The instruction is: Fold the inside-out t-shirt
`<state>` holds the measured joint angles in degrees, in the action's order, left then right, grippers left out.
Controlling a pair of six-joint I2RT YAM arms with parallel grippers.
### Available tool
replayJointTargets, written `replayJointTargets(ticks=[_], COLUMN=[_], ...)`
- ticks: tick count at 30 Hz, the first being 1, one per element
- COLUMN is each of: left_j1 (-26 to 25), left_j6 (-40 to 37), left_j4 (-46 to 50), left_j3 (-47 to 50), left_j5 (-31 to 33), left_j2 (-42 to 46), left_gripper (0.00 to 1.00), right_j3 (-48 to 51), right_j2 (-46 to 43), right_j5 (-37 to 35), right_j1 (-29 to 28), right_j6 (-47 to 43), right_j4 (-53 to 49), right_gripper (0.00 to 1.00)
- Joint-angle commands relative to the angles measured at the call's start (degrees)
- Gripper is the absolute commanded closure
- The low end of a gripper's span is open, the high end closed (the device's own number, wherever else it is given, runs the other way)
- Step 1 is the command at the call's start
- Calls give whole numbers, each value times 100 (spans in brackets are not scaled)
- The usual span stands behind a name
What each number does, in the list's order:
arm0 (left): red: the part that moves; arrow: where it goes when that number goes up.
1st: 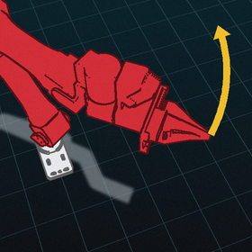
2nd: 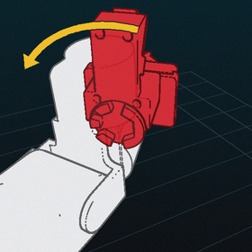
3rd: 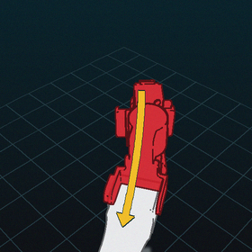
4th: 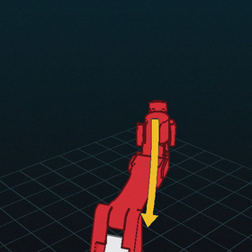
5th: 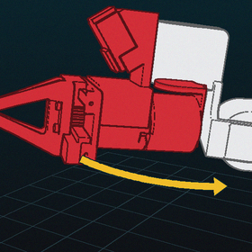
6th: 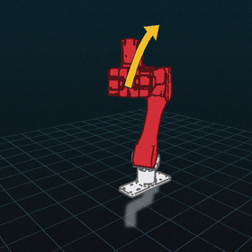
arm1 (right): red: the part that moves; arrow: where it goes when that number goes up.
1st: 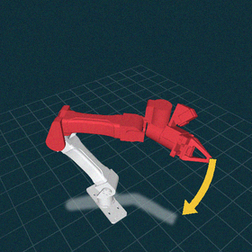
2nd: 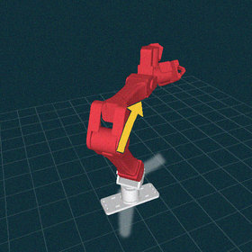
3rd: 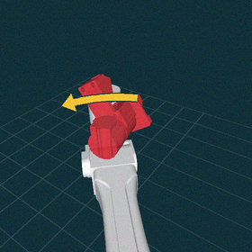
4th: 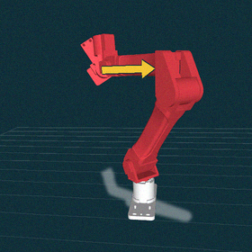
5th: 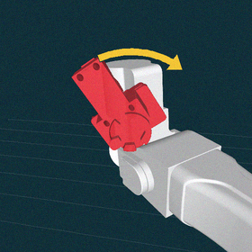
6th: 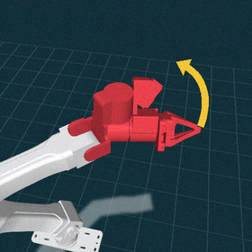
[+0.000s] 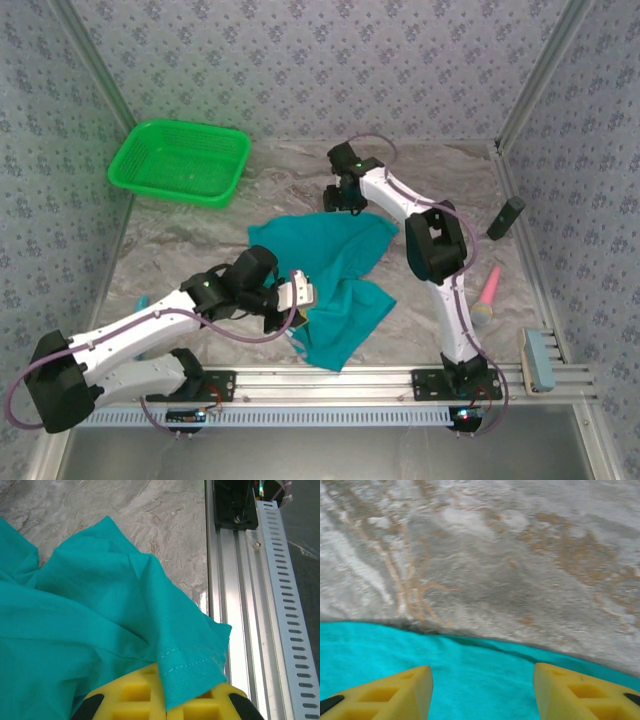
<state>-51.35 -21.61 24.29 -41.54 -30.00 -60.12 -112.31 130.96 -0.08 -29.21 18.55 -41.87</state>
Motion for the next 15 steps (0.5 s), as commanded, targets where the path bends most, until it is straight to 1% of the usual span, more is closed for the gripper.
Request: replayJointTargets(ticks=[1, 3, 5, 8, 12, 15], left_j1=[64, 98, 132, 187, 294, 404], left_j6=[-185, -217, -230, -265, -265, -263], left_j4=[217, 320, 406, 462, 465, 462], left_j3=[-303, -408, -484, -506, -474, -463], left_j5=[-418, -480, -522, -603, -628, -737], left_j2=[-133, -216, -275, -312, -311, -308], left_gripper=[100, 100, 100, 100, 100, 100], right_j3=[-485, -815, -899, -943, -1092, -1093], right_j2=[456, 698, 788, 922, 1096, 1142], right_j5=[169, 176, 166, 183, 34, -12], right_j1=[-102, -69, -87, -135, -239, -223], right_j6=[-76, -46, -26, -26, -136, -163], right_j4=[-140, -339, -350, -307, -421, -402], right_gripper=[44, 43, 43, 46, 56, 73])
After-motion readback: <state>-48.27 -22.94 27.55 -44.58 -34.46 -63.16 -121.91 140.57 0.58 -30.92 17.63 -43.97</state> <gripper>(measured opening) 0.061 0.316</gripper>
